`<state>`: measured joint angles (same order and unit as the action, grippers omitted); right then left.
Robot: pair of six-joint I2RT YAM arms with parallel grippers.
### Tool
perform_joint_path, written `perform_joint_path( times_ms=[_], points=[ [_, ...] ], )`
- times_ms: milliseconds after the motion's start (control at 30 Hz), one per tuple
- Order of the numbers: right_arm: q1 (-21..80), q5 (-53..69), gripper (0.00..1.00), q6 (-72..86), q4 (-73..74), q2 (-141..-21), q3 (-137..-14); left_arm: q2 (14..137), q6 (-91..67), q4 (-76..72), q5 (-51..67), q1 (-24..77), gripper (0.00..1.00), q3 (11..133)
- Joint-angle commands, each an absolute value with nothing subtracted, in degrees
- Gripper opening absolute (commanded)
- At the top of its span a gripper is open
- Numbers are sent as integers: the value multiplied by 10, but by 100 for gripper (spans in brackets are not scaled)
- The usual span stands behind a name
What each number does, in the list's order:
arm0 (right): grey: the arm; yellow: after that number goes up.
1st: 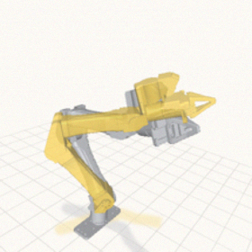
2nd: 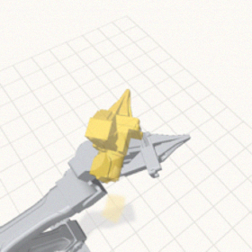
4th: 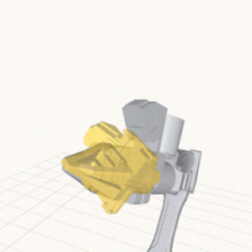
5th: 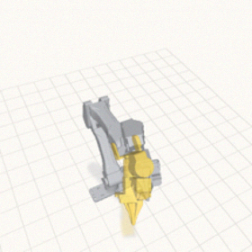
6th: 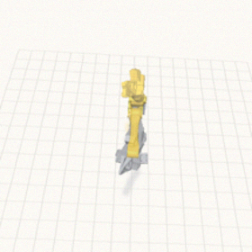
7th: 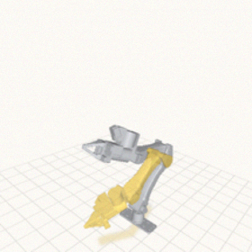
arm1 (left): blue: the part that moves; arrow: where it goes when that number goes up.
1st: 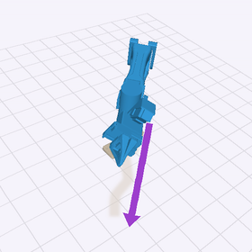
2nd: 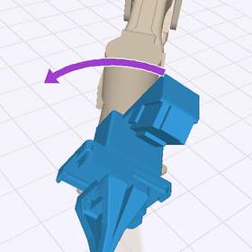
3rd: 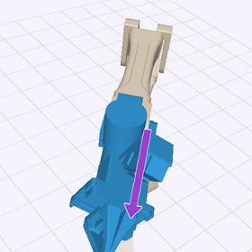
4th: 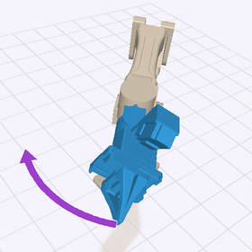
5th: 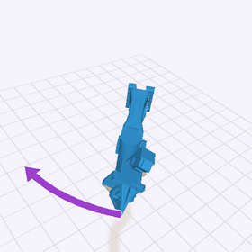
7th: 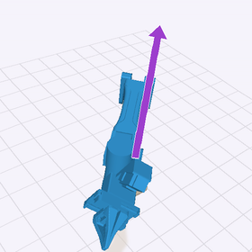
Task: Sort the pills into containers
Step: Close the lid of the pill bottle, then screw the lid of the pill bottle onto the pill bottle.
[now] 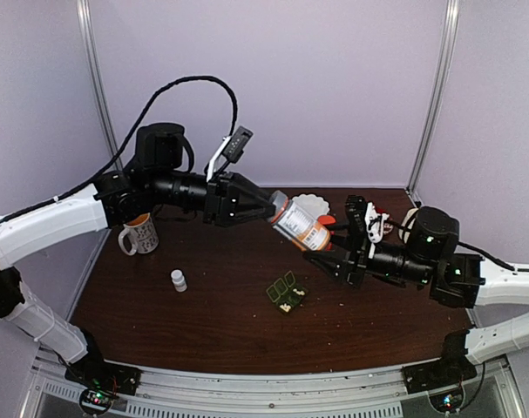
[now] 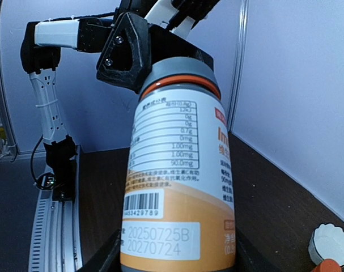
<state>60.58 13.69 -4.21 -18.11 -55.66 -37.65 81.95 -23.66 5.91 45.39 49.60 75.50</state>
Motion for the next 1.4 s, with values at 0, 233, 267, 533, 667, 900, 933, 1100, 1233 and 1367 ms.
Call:
perform_joint_path(
  times_ms=[0,233,267,533,667,900,933,1100,1233,1367],
  points=[
    [605,269,0,59,-217,-552,-433,851,-13,93,495,531,37,761],
    [603,337,0,97,-232,-533,-431,849,315,218,568,532,32,788],
    [603,350,0,99,-230,-532,-432,849,364,252,575,532,32,798],
    [603,420,0,120,-228,-536,-436,864,528,347,593,531,31,841],
    [604,388,0,83,-207,-531,-434,876,417,288,587,531,30,846],
    [606,338,0,-59,-159,-511,-434,893,241,204,578,532,25,846],
    [606,332,0,-83,-148,-513,-439,894,216,193,573,532,25,846],
    [615,244,0,-214,-72,-521,-469,914,100,198,553,532,23,880],
    [625,136,0,-257,-63,-531,-483,933,50,243,522,531,23,915],
    [644,29,0,-267,-113,-538,-472,948,12,268,506,532,22,936]
  ],
)
